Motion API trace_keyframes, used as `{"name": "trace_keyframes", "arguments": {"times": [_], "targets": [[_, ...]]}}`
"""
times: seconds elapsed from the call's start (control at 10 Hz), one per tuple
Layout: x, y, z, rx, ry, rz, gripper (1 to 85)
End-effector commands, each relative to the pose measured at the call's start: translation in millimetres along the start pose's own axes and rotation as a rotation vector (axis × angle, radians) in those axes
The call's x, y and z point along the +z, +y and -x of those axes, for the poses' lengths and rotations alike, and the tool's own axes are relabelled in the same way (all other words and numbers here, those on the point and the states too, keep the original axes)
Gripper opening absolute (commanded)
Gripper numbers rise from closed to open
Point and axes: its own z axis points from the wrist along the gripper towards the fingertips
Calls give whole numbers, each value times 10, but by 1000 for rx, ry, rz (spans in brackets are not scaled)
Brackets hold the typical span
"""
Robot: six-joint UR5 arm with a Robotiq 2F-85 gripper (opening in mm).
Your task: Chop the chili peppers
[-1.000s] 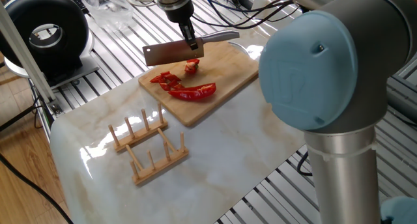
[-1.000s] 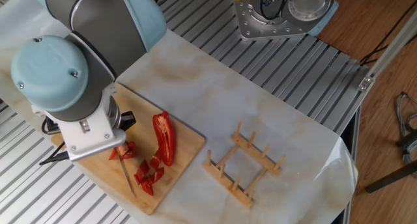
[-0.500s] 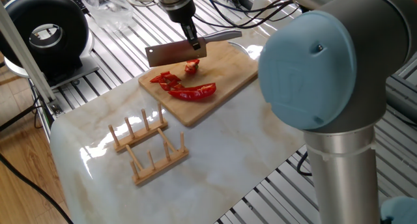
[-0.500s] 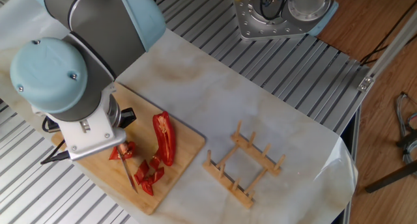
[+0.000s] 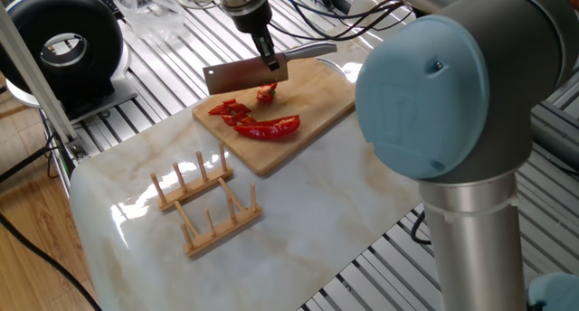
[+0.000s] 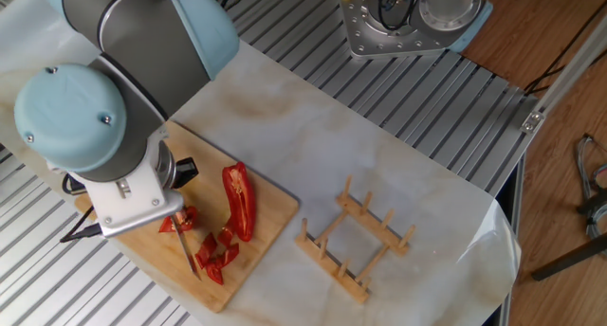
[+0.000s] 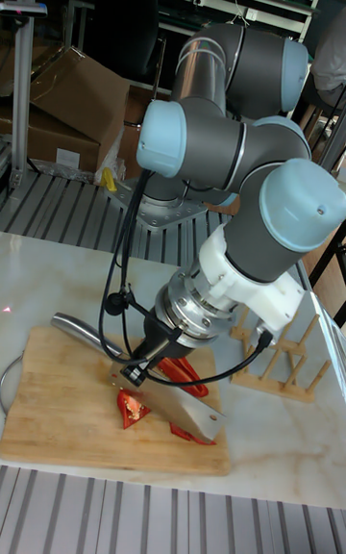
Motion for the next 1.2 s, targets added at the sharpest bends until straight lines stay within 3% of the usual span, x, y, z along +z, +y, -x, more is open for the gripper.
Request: {"name": "trace_keyframes", "arguments": {"times": [0.0,0.8,1.1], "targets": [[2,-14,65,7,1,2,13],[58,-45,223,21,22,-9,13],[65,-66,193,21,43,-19,13]]}}
